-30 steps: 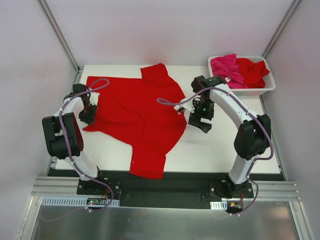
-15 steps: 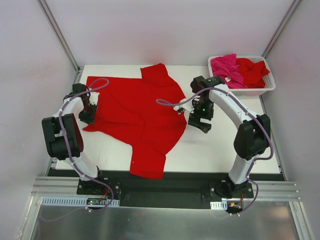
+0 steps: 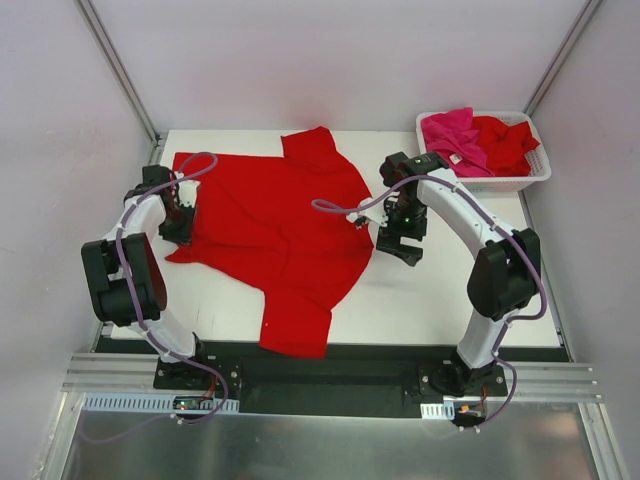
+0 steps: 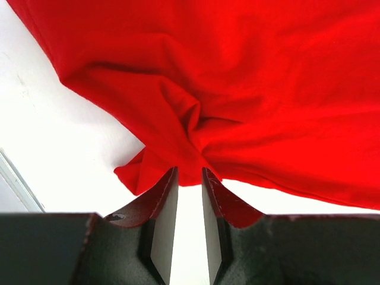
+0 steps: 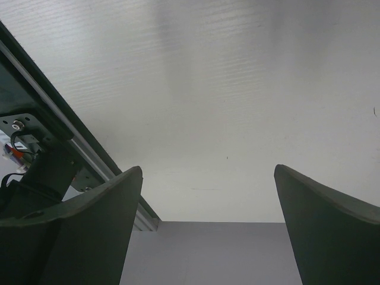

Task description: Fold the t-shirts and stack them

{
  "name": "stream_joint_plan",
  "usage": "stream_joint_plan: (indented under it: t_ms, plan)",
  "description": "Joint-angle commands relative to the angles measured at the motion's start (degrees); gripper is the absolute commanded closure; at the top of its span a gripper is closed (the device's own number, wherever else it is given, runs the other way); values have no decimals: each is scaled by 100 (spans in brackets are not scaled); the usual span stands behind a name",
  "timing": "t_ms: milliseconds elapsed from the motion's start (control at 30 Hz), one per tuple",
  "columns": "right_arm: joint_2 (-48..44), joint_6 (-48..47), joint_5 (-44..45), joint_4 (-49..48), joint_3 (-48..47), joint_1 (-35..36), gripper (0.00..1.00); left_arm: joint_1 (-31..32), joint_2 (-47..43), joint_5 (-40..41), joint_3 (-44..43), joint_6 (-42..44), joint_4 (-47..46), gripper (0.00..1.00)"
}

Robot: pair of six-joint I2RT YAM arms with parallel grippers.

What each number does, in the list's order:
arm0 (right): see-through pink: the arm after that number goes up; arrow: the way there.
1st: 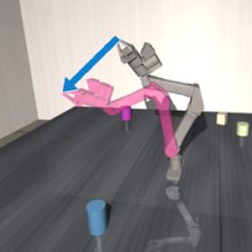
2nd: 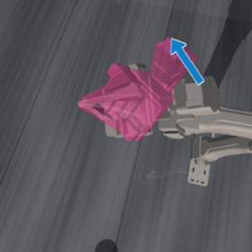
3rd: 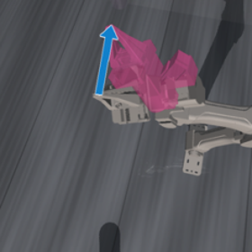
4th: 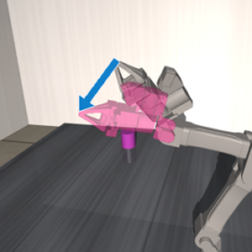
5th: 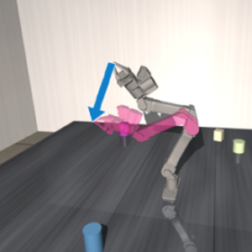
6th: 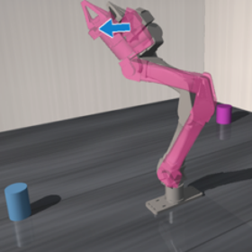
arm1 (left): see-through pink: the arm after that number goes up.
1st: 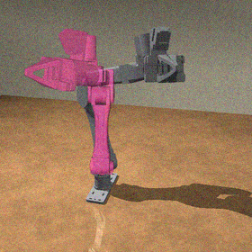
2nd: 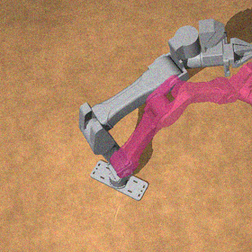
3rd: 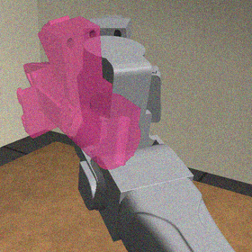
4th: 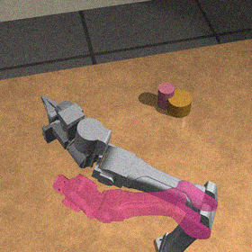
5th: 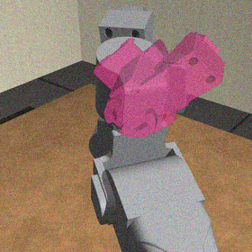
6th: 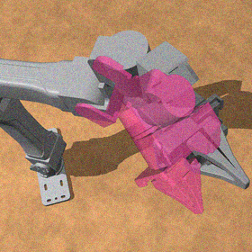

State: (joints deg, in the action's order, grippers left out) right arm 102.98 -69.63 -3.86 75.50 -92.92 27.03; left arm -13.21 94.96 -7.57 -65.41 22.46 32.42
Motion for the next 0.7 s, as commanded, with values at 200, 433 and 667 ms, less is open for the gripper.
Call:
stream_joint_plan:
  t_ms: [200,433,667]
  plan:
    - [-6,-42,8,1590,-42,48,4,-41,321,19,-103,92,62,78]
    - [-23,-42,25,1590,11,57,4,-41,612,98,-244,162,53,73]
    - [-6,-34,25,1590,11,66,4,-41,515,89,-174,180,62,100]
